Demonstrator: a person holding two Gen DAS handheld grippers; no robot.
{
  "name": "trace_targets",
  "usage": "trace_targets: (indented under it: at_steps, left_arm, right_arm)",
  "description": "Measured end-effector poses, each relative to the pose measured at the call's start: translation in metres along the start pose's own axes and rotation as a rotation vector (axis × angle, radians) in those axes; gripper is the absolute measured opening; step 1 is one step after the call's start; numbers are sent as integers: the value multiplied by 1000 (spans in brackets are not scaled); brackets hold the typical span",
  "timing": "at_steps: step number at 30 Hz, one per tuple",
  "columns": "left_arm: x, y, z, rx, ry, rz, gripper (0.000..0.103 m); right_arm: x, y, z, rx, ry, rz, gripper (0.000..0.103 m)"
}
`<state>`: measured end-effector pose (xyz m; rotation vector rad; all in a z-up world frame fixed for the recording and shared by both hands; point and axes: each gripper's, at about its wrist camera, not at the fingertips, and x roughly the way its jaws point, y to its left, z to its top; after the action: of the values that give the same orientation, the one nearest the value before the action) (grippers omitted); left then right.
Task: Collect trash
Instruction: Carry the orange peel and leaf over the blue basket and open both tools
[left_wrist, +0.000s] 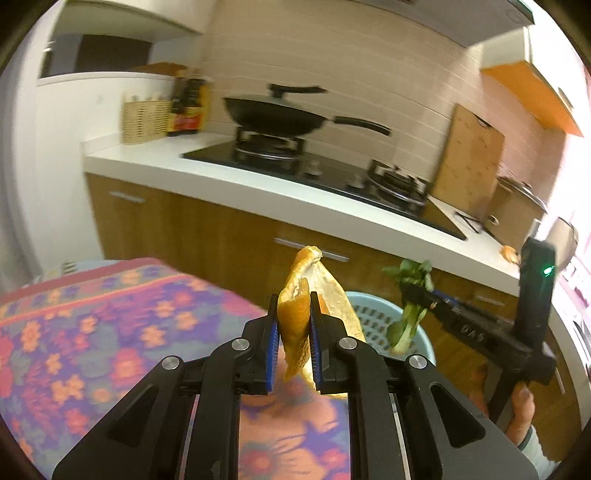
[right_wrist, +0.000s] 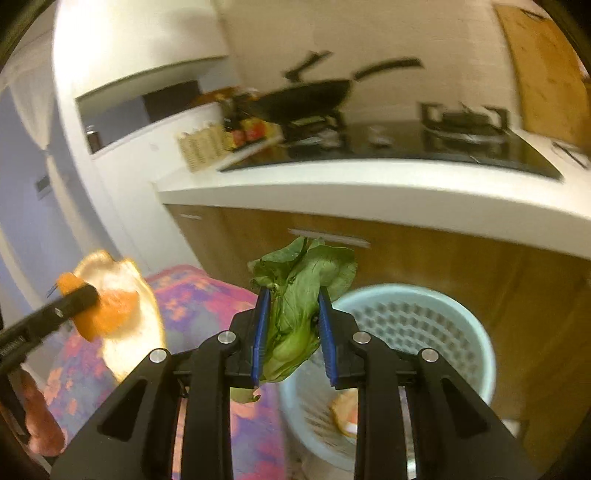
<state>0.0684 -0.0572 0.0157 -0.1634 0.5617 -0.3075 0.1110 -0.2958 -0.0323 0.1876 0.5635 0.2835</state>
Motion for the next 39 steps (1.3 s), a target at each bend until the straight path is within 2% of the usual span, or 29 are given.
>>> trace_targets:
  at_steps: [7,11,23,25,27,28,31,35,37,39]
  left_arm:
    - [48,-46,0,54,85,-50,12]
    - [70,-61,-4,71,124,-62,12]
    - [121,-84,-17,75,191,-73,13]
    - [128,-86,-19,76,204,-80,21]
    - [133,-85,-24,78,208,-57,39]
    - [133,-84,-25,84,207,-41,43]
    - [130,-78,-27,87,216,-35,44]
    - [112,-63,-20,76,181,-16,48]
    - [99,-55,-16,67,148,-4,52]
    - [87,-48,-14,63,121,7,54]
  right_arm:
    - [10,-69,-15,112,98,-86,22]
    - [21,-91,-23,159,160,-90,24]
    - [30,-107,-26,179,194,-108,25]
    - [28,-111,-24,190,189,-112,25]
    - [25,-114,-24,196,183,-115,25]
    - [23,-115,-23,195,180,-116,25]
    - [19,-114,-21,189,169,-119,25]
    - [12,-104,-16,173,152,-110,26]
    - [7,-94,-13,155,139,-105,31]
    - [1,-82,-10,134,122,-104,45]
